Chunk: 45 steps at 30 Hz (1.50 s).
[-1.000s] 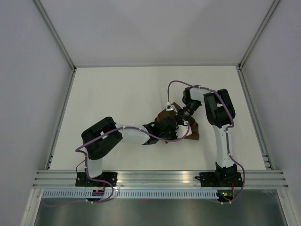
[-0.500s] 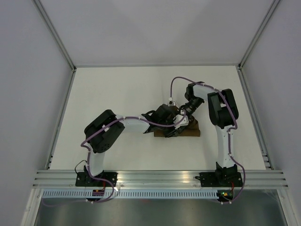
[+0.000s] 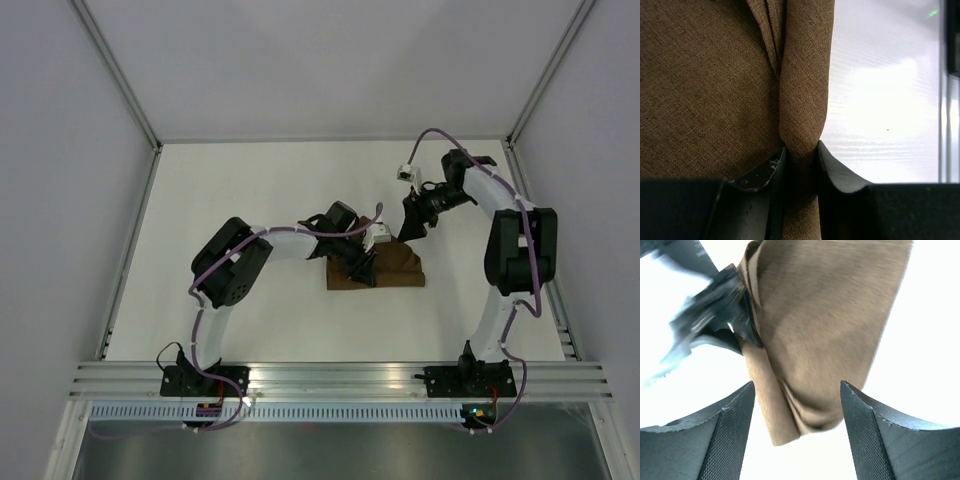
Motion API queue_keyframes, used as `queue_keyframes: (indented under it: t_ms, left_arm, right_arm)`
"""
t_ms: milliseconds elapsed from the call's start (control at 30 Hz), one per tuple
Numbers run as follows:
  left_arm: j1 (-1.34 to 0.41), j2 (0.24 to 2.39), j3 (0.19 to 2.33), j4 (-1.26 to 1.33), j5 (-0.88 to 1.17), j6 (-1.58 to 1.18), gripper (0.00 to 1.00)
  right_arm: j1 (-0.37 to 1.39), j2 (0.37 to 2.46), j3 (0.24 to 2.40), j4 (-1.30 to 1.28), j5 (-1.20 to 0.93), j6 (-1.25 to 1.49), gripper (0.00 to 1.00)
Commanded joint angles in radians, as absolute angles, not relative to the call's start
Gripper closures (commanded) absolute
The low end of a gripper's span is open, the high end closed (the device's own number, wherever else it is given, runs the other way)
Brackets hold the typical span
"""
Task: Fold the napkin, place the utensils inside, and roll it up
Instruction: Roll the napkin at the center of the board.
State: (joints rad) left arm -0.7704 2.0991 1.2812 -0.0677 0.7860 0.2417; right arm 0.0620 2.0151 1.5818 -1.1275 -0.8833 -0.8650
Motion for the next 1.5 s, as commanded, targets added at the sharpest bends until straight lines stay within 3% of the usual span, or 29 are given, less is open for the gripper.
queue_keyframes:
  t_ms: [0,233,367,500,733,833,1000,1100,1200,1467]
  left_arm:
    - [-0.744,2.216,1.299,-0.311,0.865,0.201,0.98]
    - [-0.712,2.324,1.449,-0.469,0.972,0.193,0.98]
    - [-0.703,2.353,1.491,-0.500,0.982,0.180,0.98]
    - [-0.690,2.376,1.519,-0.518,1.017,0.167,0.98]
    - [-0.686,2.387,1.537,-0.526,1.019,0.158,0.98]
    - [-0.683,2.387,1.540,-0.531,1.022,0.160,0.98]
    - [-0.684,2.375,1.532,-0.532,1.017,0.167,0.90]
    - [-0.681,2.347,1.525,-0.525,1.002,0.167,0.68]
    - [-0.673,2.295,1.510,-0.490,1.005,0.146,0.59]
    - [-0.635,2.160,1.503,-0.420,0.986,0.097,0.54]
  right_arm:
    - [0.043,1.791,1.373,-0.867,-0.894,-0.822,0.26]
    - [0.182,1.363,0.887,-0.373,-0.571,-0.752,0.25]
    - [0.345,1.260,0.712,-0.203,-0.400,-0.752,0.24]
    - [0.507,1.244,0.583,-0.092,-0.244,-0.767,0.23]
    - [0.644,1.285,0.505,-0.008,-0.149,-0.761,0.24]
    - [0.676,1.318,0.503,-0.008,-0.126,-0.756,0.29]
    - [0.687,1.344,0.508,0.014,-0.110,-0.750,0.58]
    - [0.687,1.341,0.520,-0.026,-0.121,-0.745,0.73]
    - [0.686,1.347,0.543,-0.086,-0.155,-0.750,0.76]
    - [0.663,1.410,0.649,-0.261,-0.285,-0.752,0.76]
